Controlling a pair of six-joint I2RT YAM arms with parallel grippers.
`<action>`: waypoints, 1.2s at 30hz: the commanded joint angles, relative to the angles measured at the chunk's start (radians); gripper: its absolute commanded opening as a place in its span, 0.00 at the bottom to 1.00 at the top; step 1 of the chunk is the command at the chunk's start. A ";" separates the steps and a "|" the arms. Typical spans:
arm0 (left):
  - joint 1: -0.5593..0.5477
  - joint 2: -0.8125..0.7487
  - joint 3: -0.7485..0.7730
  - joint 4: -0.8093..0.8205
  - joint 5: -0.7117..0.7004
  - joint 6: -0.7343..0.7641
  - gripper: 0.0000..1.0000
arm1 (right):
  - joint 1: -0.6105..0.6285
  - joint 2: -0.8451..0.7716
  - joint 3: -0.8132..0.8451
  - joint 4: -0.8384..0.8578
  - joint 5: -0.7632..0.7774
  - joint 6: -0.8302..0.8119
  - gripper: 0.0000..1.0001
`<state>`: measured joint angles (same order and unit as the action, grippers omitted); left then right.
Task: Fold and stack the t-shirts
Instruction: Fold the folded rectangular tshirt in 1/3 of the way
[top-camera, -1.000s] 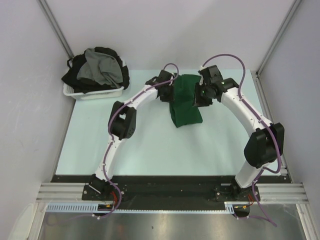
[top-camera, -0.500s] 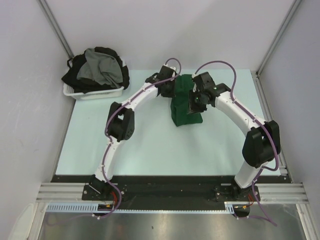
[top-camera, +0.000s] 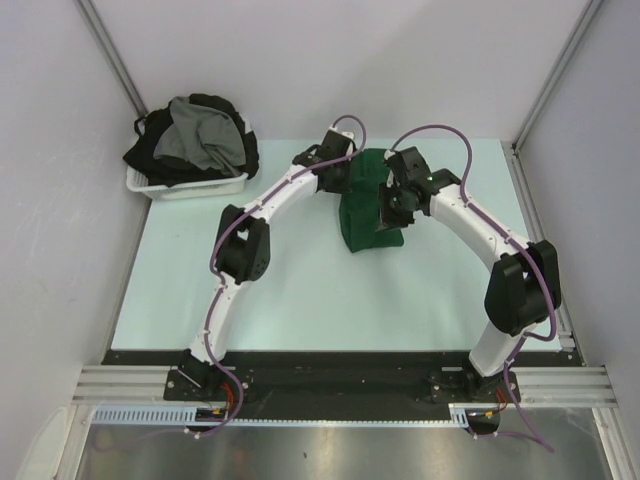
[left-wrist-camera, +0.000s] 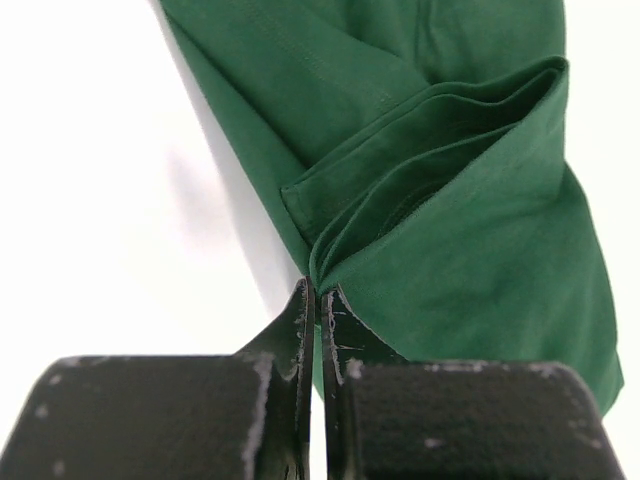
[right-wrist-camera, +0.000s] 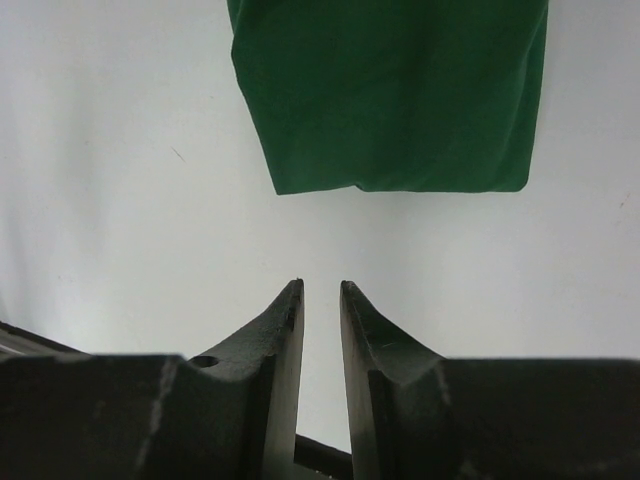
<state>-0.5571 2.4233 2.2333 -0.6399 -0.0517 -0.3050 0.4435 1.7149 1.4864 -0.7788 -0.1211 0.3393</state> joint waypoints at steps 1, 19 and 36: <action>0.002 -0.029 0.048 0.006 -0.063 0.030 0.00 | 0.004 -0.021 0.005 0.023 -0.005 -0.002 0.26; 0.011 0.033 0.054 0.029 -0.023 0.020 0.38 | 0.001 -0.028 -0.002 0.004 0.005 -0.006 0.26; 0.010 -0.030 0.071 0.040 -0.074 0.023 0.46 | 0.004 -0.031 -0.011 0.012 0.001 0.000 0.26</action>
<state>-0.5514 2.4649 2.2559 -0.6350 -0.1287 -0.2867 0.4435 1.7149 1.4837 -0.7795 -0.1211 0.3389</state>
